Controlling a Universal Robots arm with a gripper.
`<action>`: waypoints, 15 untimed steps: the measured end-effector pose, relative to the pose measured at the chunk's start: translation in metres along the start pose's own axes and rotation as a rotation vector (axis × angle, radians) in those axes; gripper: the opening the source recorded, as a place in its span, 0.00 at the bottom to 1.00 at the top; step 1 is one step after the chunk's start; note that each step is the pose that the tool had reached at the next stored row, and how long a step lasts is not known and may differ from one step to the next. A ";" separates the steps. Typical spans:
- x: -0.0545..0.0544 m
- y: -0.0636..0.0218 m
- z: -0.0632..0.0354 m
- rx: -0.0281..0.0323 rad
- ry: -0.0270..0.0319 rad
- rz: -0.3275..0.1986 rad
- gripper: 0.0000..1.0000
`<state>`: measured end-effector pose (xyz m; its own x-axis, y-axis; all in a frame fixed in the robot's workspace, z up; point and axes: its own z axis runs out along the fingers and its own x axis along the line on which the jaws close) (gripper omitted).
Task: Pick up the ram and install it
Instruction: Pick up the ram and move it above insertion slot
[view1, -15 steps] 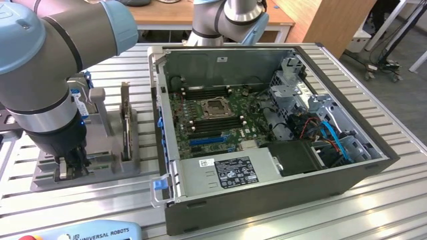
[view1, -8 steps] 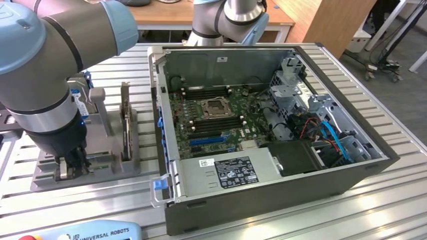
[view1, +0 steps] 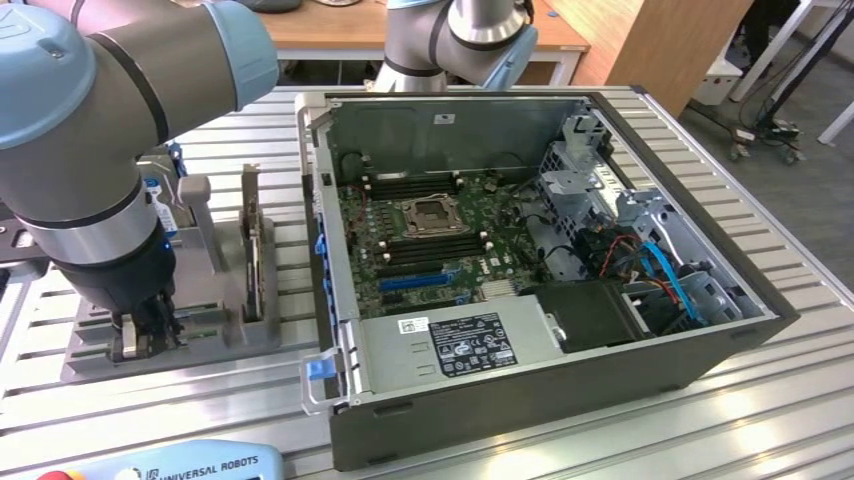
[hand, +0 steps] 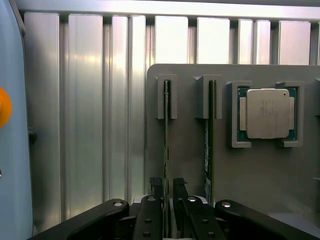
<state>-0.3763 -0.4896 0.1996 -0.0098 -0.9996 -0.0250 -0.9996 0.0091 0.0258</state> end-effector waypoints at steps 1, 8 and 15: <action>0.000 0.0000 -0.0005 -0.0001 0.0001 0.000 0.23; 0.000 0.0000 -0.0022 0.0001 -0.0001 0.000 0.23; 0.000 -0.0026 -0.0023 0.0000 0.0000 0.000 0.23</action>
<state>-0.3737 -0.4896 0.2018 -0.0099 -0.9996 -0.0250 -0.9996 0.0093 0.0258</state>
